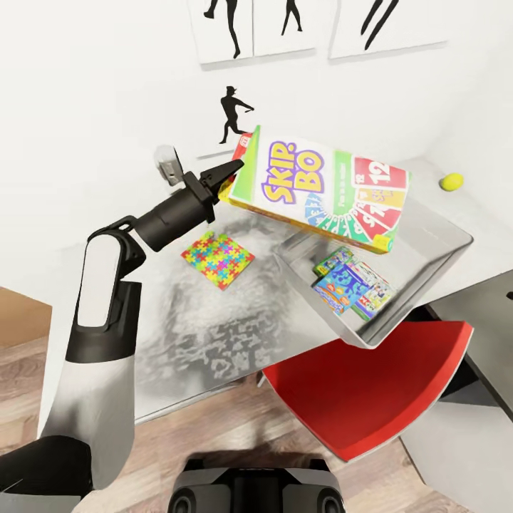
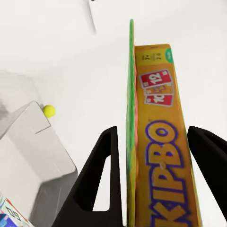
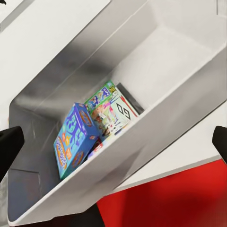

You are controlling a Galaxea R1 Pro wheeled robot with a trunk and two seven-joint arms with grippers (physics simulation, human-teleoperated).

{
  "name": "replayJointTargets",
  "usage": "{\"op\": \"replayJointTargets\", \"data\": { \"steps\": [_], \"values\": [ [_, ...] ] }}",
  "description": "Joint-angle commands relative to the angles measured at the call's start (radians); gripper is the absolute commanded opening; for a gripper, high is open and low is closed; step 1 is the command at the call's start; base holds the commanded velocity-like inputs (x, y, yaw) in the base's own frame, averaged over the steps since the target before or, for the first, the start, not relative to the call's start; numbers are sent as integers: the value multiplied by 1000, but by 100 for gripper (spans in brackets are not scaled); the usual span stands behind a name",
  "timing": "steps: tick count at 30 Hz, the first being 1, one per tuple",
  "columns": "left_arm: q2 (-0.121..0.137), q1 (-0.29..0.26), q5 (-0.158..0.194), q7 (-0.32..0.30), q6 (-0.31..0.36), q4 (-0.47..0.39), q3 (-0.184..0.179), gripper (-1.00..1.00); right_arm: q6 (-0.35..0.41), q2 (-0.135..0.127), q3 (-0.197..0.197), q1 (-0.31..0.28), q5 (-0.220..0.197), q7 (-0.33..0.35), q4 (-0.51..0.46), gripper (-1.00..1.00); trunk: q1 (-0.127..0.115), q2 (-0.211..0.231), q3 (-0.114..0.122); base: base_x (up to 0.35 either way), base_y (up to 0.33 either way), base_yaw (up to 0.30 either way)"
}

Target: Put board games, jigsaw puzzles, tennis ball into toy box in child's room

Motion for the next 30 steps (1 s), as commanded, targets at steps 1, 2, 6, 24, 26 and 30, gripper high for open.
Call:
{"op": "replayJointTargets", "data": {
  "steps": [1, 2, 6, 24, 26, 30],
  "values": [
    [-4, -12, 1, 7, 2, 0, -5, -100, 5, 0, -1, 0, 0, 2, 0, 100, 1, -2, -1, 0, 0, 56],
    [-7, -22, 3, 15, 1, 0, -12, -100, 4, 0, -2, 0, 0, 2, 0, 100, 1, -2, -1, 0, 0, 44],
    [-12, -44, 24, 30, -1, 0, -28, -100, 4, 2, -4, 0, 1, 4, 1, 100, 1, -2, -1, 0, 0, 27],
    [-9, -59, 93, 51, -10, 0, -47, -100, 5, 7, -7, 0, -1, 5, 1, 100, 1, -2, -1, -33, -118, 6],
    [-8, -59, 94, 51, -10, 0, -47, -100, 5, 10, -7, 0, -1, 6, 1, 100, 1, -2, -1, -54, -292, 1],
    [-6, -57, 95, 52, -10, 0, -43, -100, 4, 24, -8, 0, -2, 7, 1, 100, 1, -2, -1, -32, -308, 0]
  ]
}}
